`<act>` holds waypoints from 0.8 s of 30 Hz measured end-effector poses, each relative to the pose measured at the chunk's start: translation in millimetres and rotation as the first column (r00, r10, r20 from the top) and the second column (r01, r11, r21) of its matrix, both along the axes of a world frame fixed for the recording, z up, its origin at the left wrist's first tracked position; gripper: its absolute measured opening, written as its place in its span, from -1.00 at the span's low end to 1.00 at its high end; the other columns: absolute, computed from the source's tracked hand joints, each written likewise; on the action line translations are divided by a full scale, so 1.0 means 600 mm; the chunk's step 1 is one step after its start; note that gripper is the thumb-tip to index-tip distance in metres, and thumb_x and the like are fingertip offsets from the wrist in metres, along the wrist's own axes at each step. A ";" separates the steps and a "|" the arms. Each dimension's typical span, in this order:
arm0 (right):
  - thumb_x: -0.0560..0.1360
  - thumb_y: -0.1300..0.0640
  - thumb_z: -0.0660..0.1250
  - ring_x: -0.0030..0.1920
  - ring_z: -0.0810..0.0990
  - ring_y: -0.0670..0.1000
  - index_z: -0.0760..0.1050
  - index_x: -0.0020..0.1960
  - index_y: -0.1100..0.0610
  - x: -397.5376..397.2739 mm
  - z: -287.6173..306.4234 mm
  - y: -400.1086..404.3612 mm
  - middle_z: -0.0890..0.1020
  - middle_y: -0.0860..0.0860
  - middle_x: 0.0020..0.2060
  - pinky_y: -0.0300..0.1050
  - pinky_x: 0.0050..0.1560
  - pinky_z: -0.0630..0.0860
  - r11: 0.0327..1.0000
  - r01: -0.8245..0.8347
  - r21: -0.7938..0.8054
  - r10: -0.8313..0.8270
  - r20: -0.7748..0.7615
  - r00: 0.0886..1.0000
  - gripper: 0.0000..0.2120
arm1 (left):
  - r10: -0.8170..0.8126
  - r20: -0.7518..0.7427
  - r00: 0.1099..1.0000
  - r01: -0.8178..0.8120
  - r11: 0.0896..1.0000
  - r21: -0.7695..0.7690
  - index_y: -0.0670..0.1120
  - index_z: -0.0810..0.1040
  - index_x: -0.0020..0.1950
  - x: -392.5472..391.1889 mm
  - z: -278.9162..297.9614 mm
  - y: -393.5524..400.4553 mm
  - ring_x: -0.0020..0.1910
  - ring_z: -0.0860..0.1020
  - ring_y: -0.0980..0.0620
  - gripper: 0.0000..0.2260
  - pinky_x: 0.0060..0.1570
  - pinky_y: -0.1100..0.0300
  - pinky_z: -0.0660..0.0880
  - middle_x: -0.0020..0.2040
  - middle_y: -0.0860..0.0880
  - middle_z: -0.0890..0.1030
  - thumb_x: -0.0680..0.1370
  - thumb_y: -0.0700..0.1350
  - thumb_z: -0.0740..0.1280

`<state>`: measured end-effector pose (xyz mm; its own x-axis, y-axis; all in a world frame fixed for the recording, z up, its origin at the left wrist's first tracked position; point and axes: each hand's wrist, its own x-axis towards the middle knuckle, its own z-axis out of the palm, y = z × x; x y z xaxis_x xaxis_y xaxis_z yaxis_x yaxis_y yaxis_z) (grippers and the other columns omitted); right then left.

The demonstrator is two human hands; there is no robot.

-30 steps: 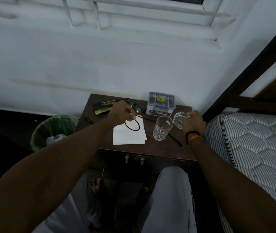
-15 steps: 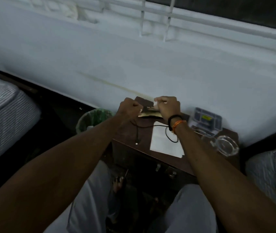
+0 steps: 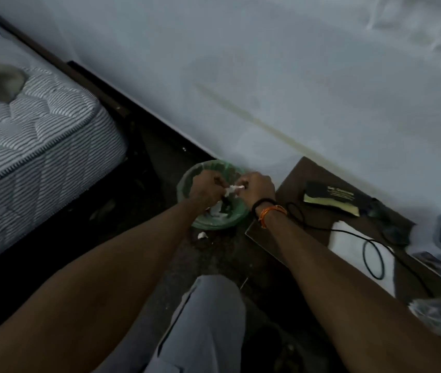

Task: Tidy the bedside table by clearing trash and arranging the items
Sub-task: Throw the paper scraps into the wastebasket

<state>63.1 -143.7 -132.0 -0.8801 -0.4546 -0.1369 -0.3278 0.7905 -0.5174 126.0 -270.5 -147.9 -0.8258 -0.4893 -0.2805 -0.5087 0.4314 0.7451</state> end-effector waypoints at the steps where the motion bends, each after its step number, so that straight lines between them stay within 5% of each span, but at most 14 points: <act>1: 0.46 0.22 0.41 -0.05 0.65 0.16 0.69 -0.02 0.21 -0.002 -0.017 -0.013 0.71 0.14 -0.06 0.02 0.03 0.62 0.999 -0.016 0.045 0.016 0.004 1.000 -0.86 | 0.017 0.017 1.000 -0.017 1.000 0.011 -0.08 0.66 -0.25 0.002 -0.017 -0.009 -0.21 0.67 -0.08 -0.90 -0.14 0.05 0.65 -0.20 -0.11 0.70 0.40 -0.27 0.45; 5: 0.47 0.28 0.36 -0.12 0.65 0.21 0.68 -0.09 0.26 -0.013 -0.079 -0.060 0.70 0.21 -0.13 0.08 -0.07 0.64 0.983 -0.070 0.171 0.060 0.062 0.996 -0.87 | 0.090 0.070 0.993 -0.094 0.994 0.054 -0.05 0.59 -0.32 0.004 -0.089 -0.043 -0.18 0.67 -0.11 -0.83 -0.14 -0.02 0.66 -0.25 -0.11 0.65 0.38 -0.30 0.45; 8: 0.49 0.28 0.34 -0.10 0.64 0.23 0.68 -0.07 0.24 -0.018 -0.104 -0.082 0.70 0.22 -0.11 0.12 -0.03 0.62 0.972 -0.091 0.216 0.072 0.096 0.993 -0.86 | 0.106 0.091 0.990 -0.111 0.992 0.062 -0.09 0.61 -0.21 0.002 -0.108 -0.052 -0.13 0.64 -0.05 -0.90 -0.16 0.16 0.57 -0.20 -0.08 0.63 0.40 -0.28 0.42; 15: 0.46 0.24 0.34 0.19 0.57 0.19 0.51 0.33 0.14 -0.013 -0.123 -0.096 0.62 0.17 0.19 0.00 0.15 0.53 0.984 -0.070 0.163 0.059 0.072 0.996 -0.57 | 0.103 0.136 0.985 -0.111 0.992 0.057 -0.13 0.58 0.16 0.013 -0.122 -0.068 0.07 0.58 -0.09 -0.71 -0.06 0.19 0.49 0.07 -0.13 0.64 0.45 -0.23 0.35; 21: 0.46 0.30 0.24 -0.07 0.61 0.22 0.64 -0.09 0.22 0.043 -0.111 -0.106 0.68 0.20 -0.12 0.09 -0.09 0.58 0.988 -0.155 0.012 0.155 -0.091 0.984 -0.81 | 0.138 0.143 0.980 -0.149 0.986 0.068 -0.07 0.57 -0.12 0.079 -0.126 -0.070 -0.09 0.65 -0.06 -0.89 -0.07 0.05 0.62 -0.14 -0.09 0.68 0.37 -0.19 0.34; 24: 0.45 0.26 0.25 -0.14 0.59 0.22 0.62 -0.15 0.18 0.099 -0.138 -0.104 0.66 0.17 -0.19 0.04 -0.19 0.55 0.952 -0.303 -0.053 0.295 -0.117 0.948 -0.84 | 0.075 0.221 0.972 -0.086 0.996 0.040 -0.12 0.60 -0.08 0.128 -0.155 -0.069 -0.08 0.63 -0.08 -0.87 -0.12 0.10 0.56 -0.12 -0.12 0.67 0.42 -0.12 0.33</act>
<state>122.6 -205.9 -214.8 -0.7099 -0.7042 -0.0089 -0.5998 0.6112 -0.5164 203.1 -312.0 -241.1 -0.7001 -0.5324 -0.4758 -0.6934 0.3481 0.6309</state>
